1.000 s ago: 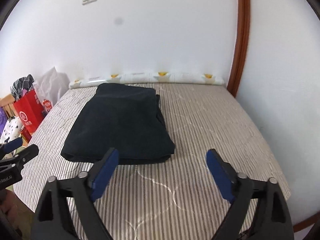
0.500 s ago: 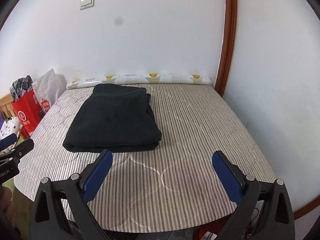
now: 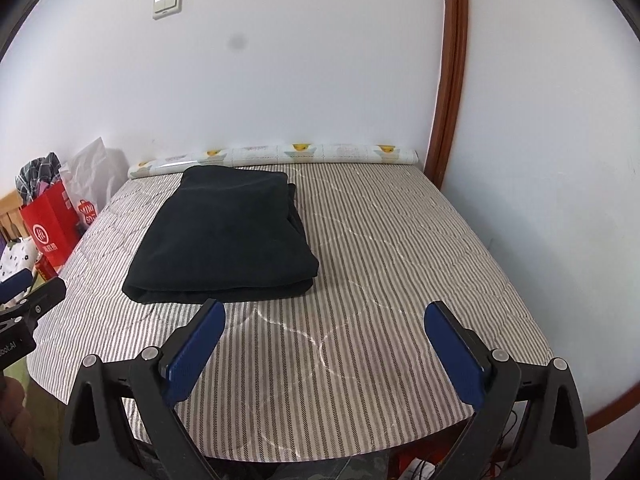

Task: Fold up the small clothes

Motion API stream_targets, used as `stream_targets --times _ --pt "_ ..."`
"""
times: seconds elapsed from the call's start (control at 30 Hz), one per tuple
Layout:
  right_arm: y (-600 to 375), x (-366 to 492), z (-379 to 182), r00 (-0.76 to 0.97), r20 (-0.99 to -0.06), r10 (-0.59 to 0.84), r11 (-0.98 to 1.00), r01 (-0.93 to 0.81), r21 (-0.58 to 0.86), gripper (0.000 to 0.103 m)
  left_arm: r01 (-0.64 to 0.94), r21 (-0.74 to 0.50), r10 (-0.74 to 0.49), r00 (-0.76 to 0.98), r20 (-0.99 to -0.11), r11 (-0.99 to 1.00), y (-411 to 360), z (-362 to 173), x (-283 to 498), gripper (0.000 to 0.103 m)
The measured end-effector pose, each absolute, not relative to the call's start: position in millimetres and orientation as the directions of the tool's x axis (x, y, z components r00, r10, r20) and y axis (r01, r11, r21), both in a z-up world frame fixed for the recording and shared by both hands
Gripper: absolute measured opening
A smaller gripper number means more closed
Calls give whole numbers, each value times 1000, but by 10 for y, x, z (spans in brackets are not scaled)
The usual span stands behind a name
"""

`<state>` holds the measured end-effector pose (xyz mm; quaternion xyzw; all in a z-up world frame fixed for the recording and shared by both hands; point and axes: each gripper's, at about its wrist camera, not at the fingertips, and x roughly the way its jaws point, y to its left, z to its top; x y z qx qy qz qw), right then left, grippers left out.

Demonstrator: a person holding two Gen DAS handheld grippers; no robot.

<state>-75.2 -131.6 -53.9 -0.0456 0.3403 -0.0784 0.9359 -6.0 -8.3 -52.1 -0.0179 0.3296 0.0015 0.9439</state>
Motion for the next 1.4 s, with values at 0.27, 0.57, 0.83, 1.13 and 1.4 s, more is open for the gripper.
stream_targets --times 0.27,0.57,0.83,1.13,1.4 --pt "-1324 -748 -560 746 -635 -200 979 132 -153 99 -9 -35 -15 782 -623 999 -109 -524 -63 89" --pt "-1362 -745 -568 743 -639 -200 980 136 -148 99 -11 -41 -17 781 -625 999 -99 -522 -55 89" --pt "-1368 -749 -569 746 -638 -191 982 133 -138 99 -8 -49 -24 774 -632 999 -103 -552 -52 89" --pt "-1402 -762 -569 743 -640 -196 981 143 -134 99 -7 -39 -18 780 -625 999 -116 -522 -77 89" --pt "-1385 -794 -560 744 -639 -196 981 146 -131 99 3 -48 -32 780 -625 999 -123 -515 -95 89"
